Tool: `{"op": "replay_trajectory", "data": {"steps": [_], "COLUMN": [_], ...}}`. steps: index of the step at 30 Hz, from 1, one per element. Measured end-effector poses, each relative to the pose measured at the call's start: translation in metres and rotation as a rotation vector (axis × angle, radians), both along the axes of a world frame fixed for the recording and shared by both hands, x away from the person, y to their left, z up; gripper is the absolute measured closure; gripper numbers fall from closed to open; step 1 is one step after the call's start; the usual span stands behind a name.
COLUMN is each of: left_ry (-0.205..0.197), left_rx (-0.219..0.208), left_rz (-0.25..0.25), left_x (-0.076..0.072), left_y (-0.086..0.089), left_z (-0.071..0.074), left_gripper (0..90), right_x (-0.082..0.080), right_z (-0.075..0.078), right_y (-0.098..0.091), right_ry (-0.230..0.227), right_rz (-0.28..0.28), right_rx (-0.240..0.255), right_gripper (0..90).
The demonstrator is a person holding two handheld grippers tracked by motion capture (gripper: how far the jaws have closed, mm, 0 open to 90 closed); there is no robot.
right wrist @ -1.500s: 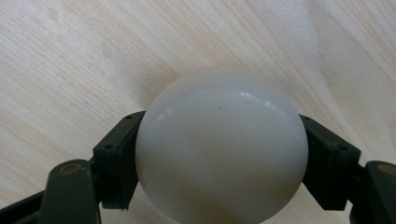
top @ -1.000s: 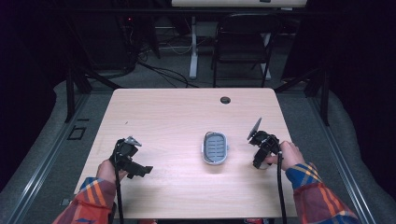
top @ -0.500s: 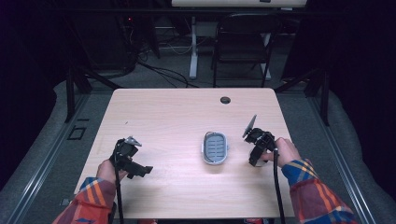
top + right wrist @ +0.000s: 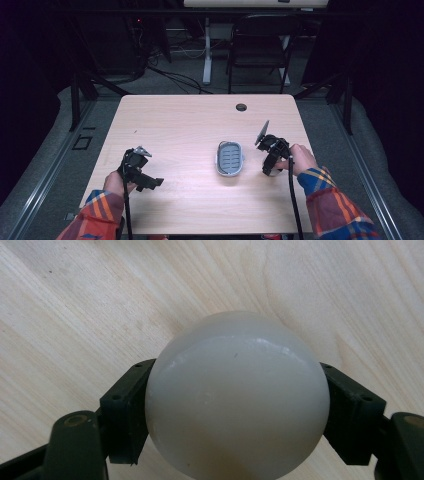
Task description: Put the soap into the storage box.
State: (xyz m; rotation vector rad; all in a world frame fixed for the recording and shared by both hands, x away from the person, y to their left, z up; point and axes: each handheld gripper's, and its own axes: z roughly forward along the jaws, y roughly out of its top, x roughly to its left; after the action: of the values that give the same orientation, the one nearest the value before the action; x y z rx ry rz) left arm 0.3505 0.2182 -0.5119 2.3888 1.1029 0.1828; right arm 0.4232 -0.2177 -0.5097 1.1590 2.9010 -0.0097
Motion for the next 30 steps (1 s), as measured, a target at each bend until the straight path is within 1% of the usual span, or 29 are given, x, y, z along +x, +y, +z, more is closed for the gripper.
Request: {"op": "replay_trajectory", "data": {"steps": [4,6,8,14,15,19,20,23,27,30], "left_ry": [0.000,0.000,0.001,0.001,0.001,0.004,0.004,0.002,0.000,0.001], "left_rx": [0.000,0.000,0.000,0.000,0.000,0.000,0.000,0.000,0.000,0.001], "left_rz": [0.000,-0.001,-0.001,-0.001,-0.001,-0.002,-0.002,-0.003,0.000,-0.002], "left_x": [0.000,0.000,0.000,0.000,0.000,0.000,0.000,0.000,0.000,0.000], "left_y": [0.000,0.000,0.000,0.000,0.000,0.001,0.001,0.000,0.000,0.000], "left_z": [0.000,0.000,0.000,0.000,0.000,0.000,0.000,0.000,0.000,0.000], "left_gripper": [0.0,0.0,0.0,0.0,0.0,0.0,0.0,0.0,0.0,0.0], "right_x": [0.002,0.002,0.003,0.006,0.006,0.009,0.009,0.011,0.013,0.014], "right_z": [0.003,0.003,0.005,0.009,0.009,0.012,0.012,0.014,0.017,0.020], "right_y": [0.004,0.005,0.006,0.011,0.011,0.015,0.015,0.017,0.019,0.021], "right_ry": [0.000,-0.006,-0.002,-0.003,-0.010,-0.002,-0.008,-0.007,-0.015,-0.010], "right_rz": [0.010,0.003,0.012,0.020,0.016,0.027,0.020,0.028,0.025,0.035], "right_rx": [-0.004,0.009,-0.002,-0.002,0.005,-0.006,0.002,-0.006,0.000,-0.010], "right_gripper": [24.5,24.6,24.5,24.6,24.6,24.6,24.6,24.6,24.6,24.6]}}
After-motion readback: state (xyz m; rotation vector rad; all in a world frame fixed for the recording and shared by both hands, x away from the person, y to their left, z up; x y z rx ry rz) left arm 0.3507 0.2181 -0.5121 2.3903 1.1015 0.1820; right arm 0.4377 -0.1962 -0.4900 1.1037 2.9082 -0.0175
